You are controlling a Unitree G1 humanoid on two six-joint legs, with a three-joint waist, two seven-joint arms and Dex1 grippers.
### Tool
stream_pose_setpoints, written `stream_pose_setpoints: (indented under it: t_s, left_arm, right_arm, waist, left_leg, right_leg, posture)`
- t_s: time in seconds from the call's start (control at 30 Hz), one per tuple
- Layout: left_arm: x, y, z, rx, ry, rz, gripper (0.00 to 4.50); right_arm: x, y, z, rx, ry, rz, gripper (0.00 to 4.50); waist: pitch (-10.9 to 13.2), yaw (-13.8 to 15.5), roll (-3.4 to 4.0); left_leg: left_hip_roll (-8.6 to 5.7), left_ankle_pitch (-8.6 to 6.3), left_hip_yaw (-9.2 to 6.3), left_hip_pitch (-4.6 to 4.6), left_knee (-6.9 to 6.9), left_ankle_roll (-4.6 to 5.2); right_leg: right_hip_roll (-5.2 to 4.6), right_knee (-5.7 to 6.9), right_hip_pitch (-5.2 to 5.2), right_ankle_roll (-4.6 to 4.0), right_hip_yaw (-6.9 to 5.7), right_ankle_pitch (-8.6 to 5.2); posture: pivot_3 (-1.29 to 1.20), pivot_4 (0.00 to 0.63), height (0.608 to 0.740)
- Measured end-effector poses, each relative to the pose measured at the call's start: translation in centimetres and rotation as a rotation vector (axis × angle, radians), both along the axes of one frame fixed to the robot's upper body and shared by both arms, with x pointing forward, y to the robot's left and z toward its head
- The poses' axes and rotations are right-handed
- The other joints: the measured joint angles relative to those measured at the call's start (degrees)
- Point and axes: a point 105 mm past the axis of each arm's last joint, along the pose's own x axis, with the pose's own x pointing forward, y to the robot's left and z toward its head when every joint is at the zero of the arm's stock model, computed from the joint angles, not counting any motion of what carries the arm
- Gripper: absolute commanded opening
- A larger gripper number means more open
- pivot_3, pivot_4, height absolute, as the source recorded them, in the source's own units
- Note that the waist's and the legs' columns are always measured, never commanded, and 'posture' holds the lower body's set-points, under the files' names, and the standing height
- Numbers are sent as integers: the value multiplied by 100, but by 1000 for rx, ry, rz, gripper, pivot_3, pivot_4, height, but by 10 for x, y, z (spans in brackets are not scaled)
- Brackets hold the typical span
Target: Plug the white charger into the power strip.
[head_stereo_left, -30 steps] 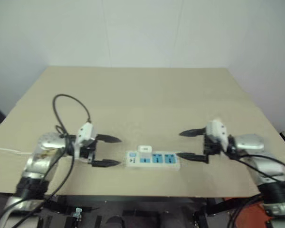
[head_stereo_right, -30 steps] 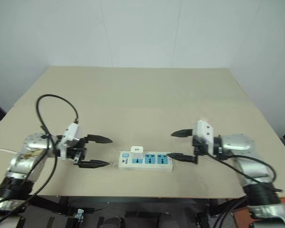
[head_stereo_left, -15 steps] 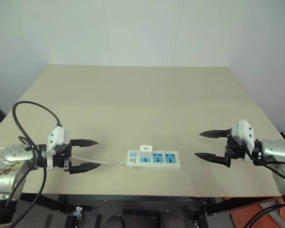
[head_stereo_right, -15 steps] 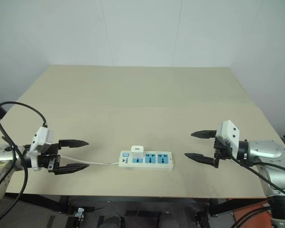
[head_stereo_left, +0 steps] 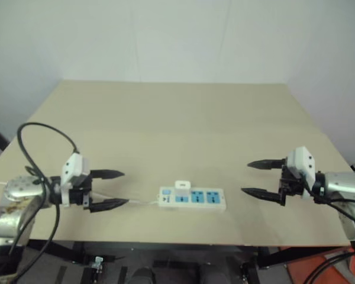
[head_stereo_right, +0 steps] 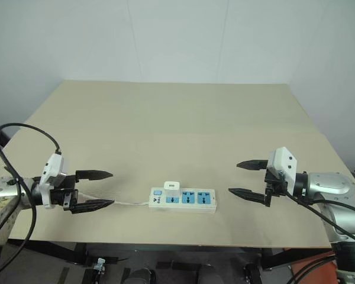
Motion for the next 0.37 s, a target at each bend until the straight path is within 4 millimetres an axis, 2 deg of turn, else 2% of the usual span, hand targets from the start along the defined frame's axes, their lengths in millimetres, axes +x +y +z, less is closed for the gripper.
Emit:
stream_pose_setpoints:
  t_s: [0.37]
  left_arm:
    - [4, -5, -2, 8, 17, -34, 4461]
  right_arm:
    - [-3, 2, -3, -2, 11, -7, 4500]
  waist:
    - [0, -11, 0]
  left_leg:
    - [1, 0, 0, 1, 0, 0]
  right_leg:
    - [2, 2, 0, 0, 1, 0]
  posture:
    - [0, 150, 740]
